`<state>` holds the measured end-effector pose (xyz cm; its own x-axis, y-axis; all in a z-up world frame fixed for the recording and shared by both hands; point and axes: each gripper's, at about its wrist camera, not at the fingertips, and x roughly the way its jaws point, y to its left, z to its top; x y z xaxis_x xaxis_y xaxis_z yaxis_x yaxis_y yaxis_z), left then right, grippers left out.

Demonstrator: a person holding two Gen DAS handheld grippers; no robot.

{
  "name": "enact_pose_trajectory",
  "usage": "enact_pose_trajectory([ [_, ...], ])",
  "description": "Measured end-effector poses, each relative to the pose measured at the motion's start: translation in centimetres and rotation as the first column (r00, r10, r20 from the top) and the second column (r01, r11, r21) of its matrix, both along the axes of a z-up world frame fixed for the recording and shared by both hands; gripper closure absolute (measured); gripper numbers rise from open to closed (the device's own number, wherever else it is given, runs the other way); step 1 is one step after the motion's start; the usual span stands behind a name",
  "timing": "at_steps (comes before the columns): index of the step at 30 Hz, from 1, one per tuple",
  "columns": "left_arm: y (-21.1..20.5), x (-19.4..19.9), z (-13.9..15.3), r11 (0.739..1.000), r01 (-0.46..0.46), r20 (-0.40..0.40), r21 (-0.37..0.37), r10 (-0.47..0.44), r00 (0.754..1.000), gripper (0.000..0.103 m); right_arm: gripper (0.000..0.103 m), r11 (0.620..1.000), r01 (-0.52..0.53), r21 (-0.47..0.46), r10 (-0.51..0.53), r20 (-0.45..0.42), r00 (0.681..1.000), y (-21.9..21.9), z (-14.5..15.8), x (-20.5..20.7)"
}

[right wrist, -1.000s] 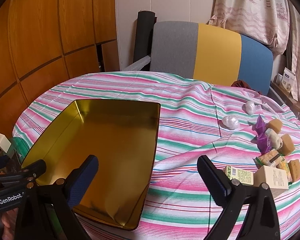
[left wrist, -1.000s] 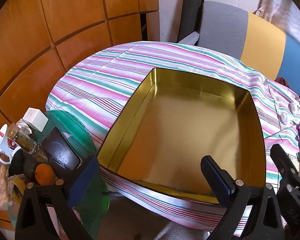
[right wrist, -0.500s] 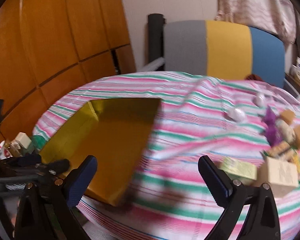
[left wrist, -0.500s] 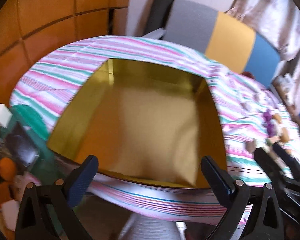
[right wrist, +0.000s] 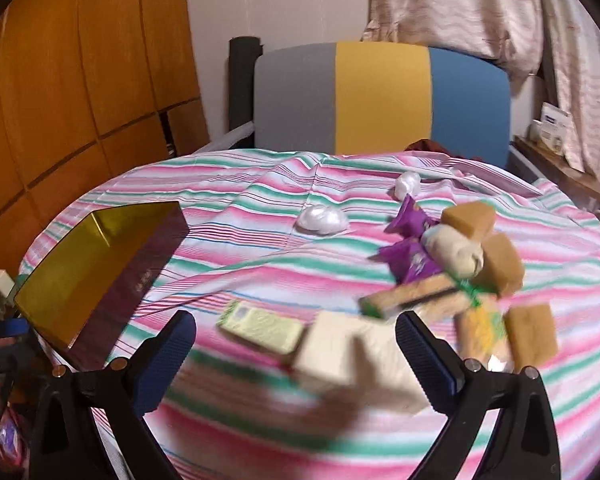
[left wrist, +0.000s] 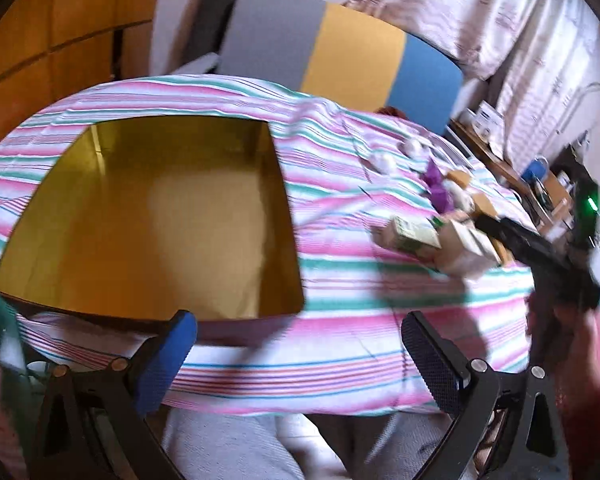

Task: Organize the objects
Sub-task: 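Move both tools from the gold tray toward the snacks, then grasp the small green-white box with the left gripper while the right holds the cream box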

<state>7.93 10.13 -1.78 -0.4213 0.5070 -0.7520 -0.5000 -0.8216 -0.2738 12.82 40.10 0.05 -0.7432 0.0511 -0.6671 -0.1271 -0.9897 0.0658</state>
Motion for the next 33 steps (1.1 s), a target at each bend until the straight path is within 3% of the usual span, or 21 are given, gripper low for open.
enact_pose_trajectory([
  [4,1.8,1.5,-0.2,0.997,0.063,-0.011,-0.055,-0.063,0.998,0.000,0.001,0.990,-0.138,0.006,0.135,0.145,0.980,2.0,-1.5,-2.5],
  [9,3.9,3.1,-0.5,0.986,0.130,-0.030,-0.105,-0.134,0.990,0.000,0.007,0.982,-0.185,0.025,0.171,0.272,0.947,2.7,-3.9,-3.0],
  [13,4.5,3.2,-0.9,0.982,0.160,0.001,-0.096,-0.160,0.987,0.000,0.008,0.977,-0.213,-0.024,0.212,0.237,0.948,2.0,-3.8,-0.8],
  [15,4.8,3.1,-1.0,0.983,0.162,0.017,-0.090,-0.161,0.987,0.000,0.016,0.972,-0.229,-0.058,0.236,0.215,0.948,1.5,-3.8,0.2],
  [16,4.9,3.0,-1.0,0.983,0.162,0.024,-0.088,-0.161,0.987,0.000,0.025,0.970,-0.232,-0.072,0.242,0.212,0.947,1.1,-3.9,0.6],
  [17,5.1,2.9,-1.1,0.983,0.162,0.027,-0.087,-0.160,0.987,0.000,0.034,0.973,-0.219,-0.073,0.230,0.218,0.948,0.9,-4.1,0.8],
  [21,5.7,2.8,-0.8,0.982,0.166,0.025,-0.091,-0.164,0.986,0.000,0.052,0.988,-0.149,-0.049,0.157,0.244,0.957,0.1,-5.1,0.9],
  [24,6.1,2.8,-0.5,0.981,0.165,0.005,-0.101,-0.165,0.986,0.000,0.052,0.989,-0.090,-0.115,0.111,0.200,0.974,0.6,-5.2,1.3],
  [29,7.0,3.0,0.2,0.978,0.165,-0.070,-0.129,-0.175,0.982,0.000,0.053,0.988,0.030,-0.149,-0.010,0.137,0.991,1.2,-5.3,2.0],
  [33,9.0,2.9,0.6,0.963,0.191,-0.146,-0.191,-0.220,0.965,0.000,0.053,0.973,0.176,-0.150,-0.160,0.111,0.981,2.2,-5.4,2.9],
])
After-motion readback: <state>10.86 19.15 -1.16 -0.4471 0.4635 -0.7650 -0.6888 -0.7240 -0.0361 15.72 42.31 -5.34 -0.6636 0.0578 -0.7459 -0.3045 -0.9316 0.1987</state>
